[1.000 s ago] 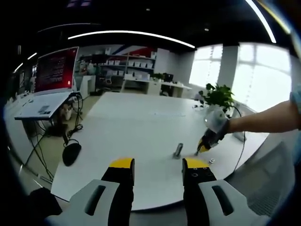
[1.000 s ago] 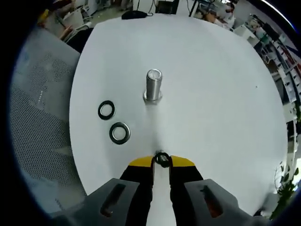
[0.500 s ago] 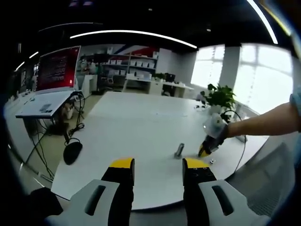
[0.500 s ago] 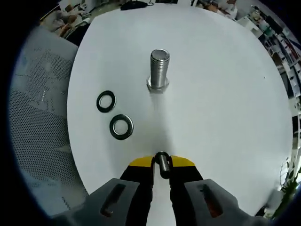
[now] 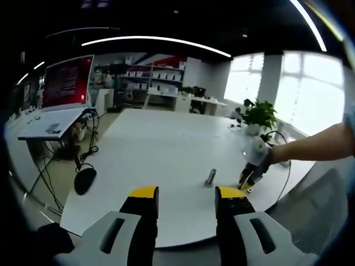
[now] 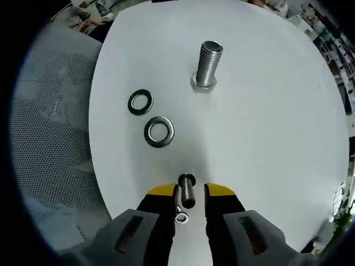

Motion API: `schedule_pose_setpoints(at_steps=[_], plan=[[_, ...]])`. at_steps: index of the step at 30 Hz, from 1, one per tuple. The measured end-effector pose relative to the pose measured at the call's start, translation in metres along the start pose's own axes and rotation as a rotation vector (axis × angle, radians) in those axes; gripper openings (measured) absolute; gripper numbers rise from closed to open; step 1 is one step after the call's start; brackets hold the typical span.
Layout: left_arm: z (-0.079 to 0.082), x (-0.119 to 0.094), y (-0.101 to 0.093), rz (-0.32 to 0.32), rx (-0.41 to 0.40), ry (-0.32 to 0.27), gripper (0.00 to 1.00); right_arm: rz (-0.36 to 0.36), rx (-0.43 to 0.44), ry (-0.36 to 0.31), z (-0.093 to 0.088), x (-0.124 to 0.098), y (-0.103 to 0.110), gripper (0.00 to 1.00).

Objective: Place the washer onto the threaded stud by aligning its center hole with the stud, sliding it down to the base, and recovering from edge contact or off-axis alignment until the washer reaches the visible bottom stop.

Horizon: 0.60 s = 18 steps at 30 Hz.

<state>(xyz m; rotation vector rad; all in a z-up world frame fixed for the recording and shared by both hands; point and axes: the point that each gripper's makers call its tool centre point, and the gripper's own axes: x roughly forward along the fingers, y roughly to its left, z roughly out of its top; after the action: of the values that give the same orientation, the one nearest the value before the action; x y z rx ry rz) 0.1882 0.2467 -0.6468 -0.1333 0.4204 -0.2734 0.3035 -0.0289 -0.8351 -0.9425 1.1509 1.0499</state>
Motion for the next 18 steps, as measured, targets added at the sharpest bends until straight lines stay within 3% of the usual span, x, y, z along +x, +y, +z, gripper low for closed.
schedule_pose_setpoints(at_steps=[7, 12, 18], plan=[[0.001, 0.000, -0.001, -0.004, 0.003, -0.006, 0.39, 0.004, 0.083, -0.092, -0.007, -0.026, 0.000, 0.21], [0.002, 0.000, -0.002, -0.010, 0.007, -0.010, 0.39, 0.027, 0.173, -0.146, -0.025, -0.042, 0.007, 0.20], [0.002, 0.000, -0.003, -0.016, 0.009, -0.014, 0.39, 0.090, 0.228, -0.146, -0.052, -0.042, 0.025, 0.20]])
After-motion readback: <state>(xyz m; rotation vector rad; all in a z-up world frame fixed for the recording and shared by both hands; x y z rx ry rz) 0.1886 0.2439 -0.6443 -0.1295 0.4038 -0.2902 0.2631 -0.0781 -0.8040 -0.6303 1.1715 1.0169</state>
